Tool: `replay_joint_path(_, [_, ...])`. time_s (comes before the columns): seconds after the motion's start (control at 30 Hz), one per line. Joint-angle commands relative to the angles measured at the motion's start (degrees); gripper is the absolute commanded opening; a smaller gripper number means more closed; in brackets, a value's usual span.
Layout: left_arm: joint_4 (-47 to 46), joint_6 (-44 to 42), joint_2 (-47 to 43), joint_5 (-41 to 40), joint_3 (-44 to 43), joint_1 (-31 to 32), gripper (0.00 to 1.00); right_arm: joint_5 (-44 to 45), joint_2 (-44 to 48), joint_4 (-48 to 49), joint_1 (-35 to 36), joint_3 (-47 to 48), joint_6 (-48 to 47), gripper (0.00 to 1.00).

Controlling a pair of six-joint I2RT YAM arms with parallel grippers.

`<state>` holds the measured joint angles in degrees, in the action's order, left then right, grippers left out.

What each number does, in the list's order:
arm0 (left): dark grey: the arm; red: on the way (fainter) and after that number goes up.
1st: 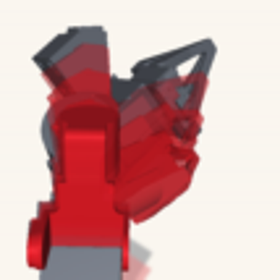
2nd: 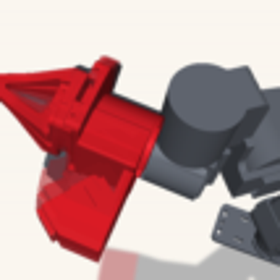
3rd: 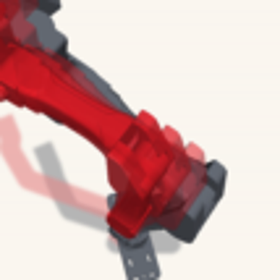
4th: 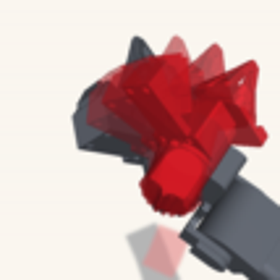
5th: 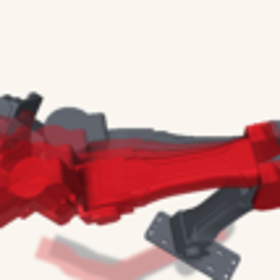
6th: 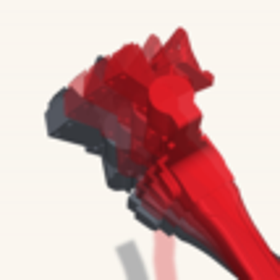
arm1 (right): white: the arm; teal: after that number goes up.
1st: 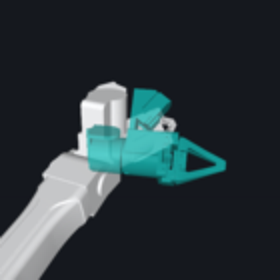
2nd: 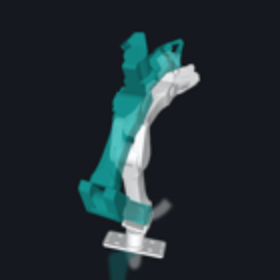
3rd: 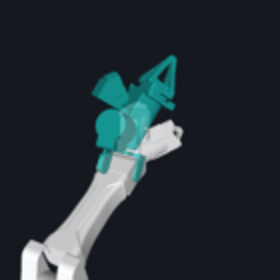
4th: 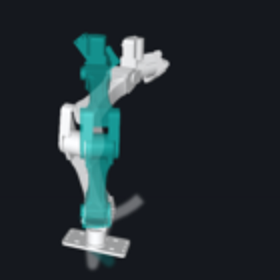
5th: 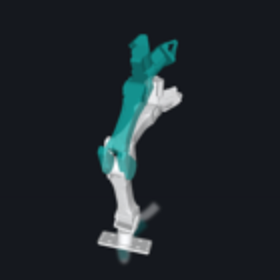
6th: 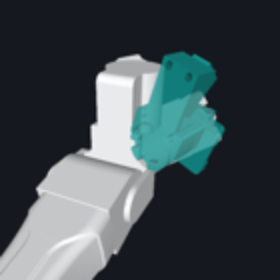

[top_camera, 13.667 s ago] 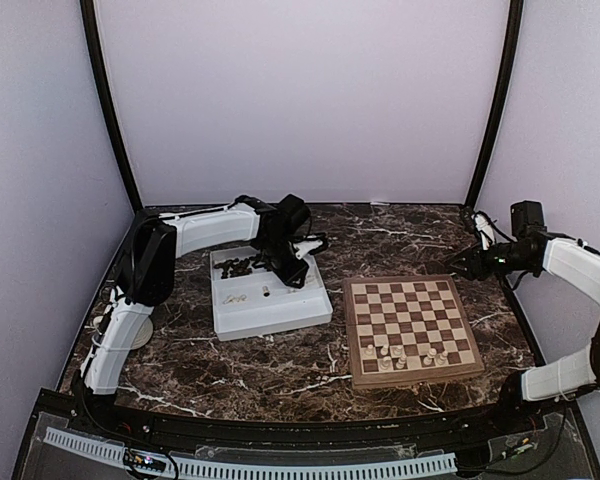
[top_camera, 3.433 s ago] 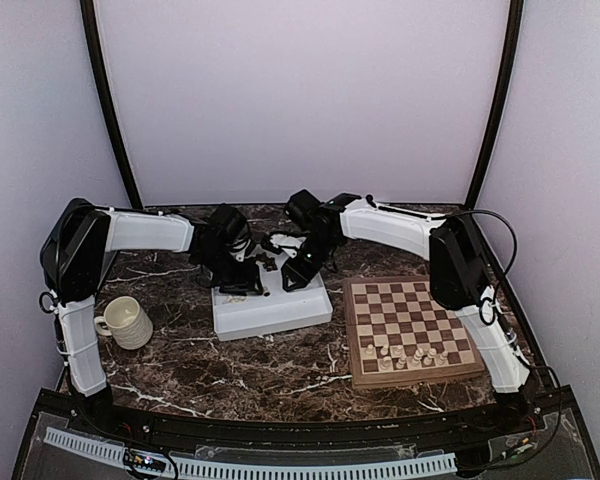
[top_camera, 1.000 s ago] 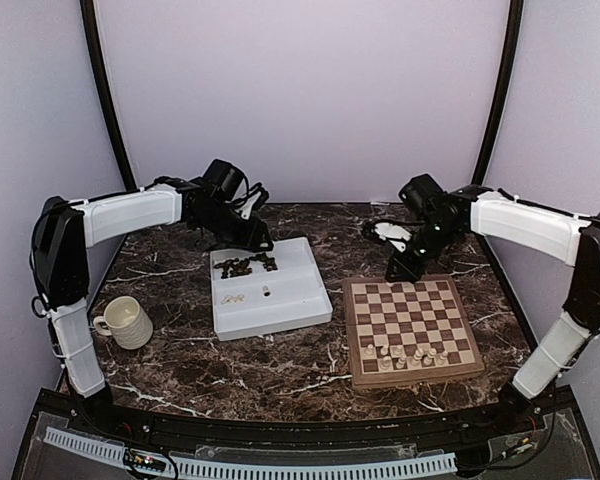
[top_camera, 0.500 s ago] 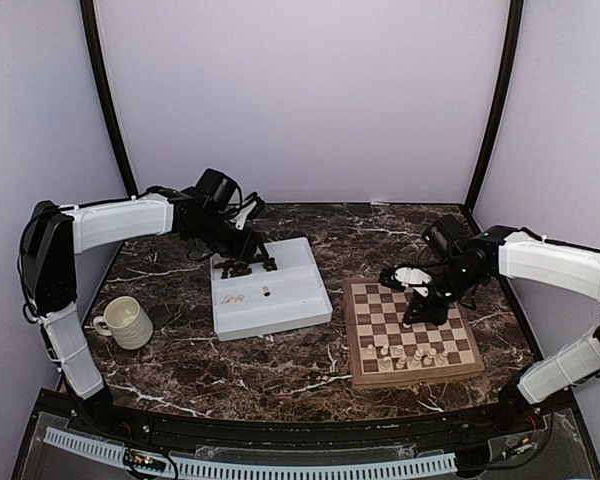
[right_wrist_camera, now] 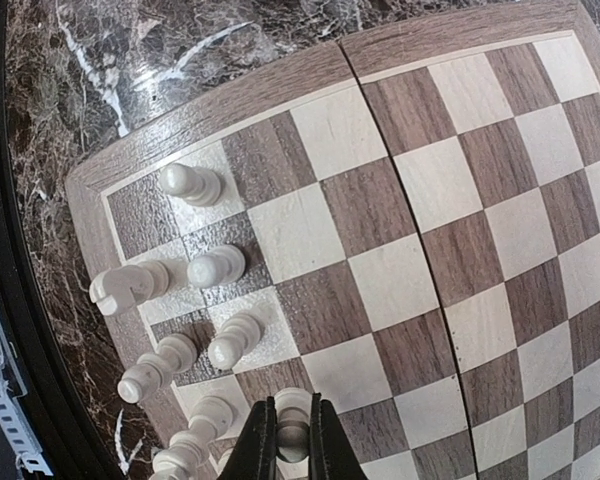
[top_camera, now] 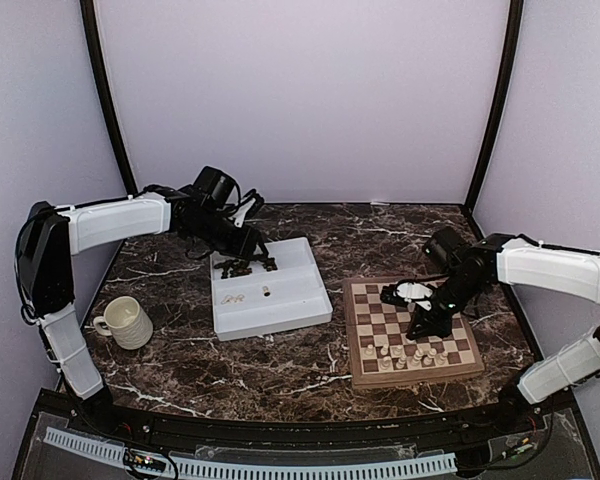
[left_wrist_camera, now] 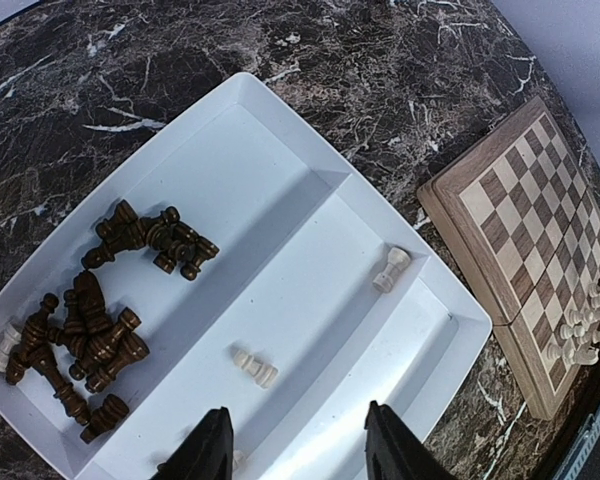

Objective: Set up the chess pieces on the board
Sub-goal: Place the pawn at d2.

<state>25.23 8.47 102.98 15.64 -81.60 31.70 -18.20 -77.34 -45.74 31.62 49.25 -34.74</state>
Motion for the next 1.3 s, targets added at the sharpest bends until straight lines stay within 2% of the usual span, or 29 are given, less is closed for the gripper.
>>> replay_joint_path(0.0, [0.0, -0.9, -2.6, 0.5, 0.4, -0.4, 0.48, -1.5, 0.6, -2.0, 0.8, -1.1, -2.0, 0.05])
replay_joint_path(1.03, [0.4, -0.8, -1.9, 1.7, 0.2, -0.3, 0.48, 1.9, -1.3, 2.7, 2.4, -3.9, -0.1, 0.11])
replay_joint_path(1.17, [0.4, -0.8, -1.7, 2.0, 0.2, -0.3, 0.48, 2.2, -1.3, 3.0, 2.5, -3.9, 0.0, 0.14])
replay_joint_path(1.27, [0.6, -0.7, -1.4, 2.2, 0.2, -0.2, 0.48, 2.2, -1.1, 2.9, 2.6, -4.0, 0.0, 0.2])
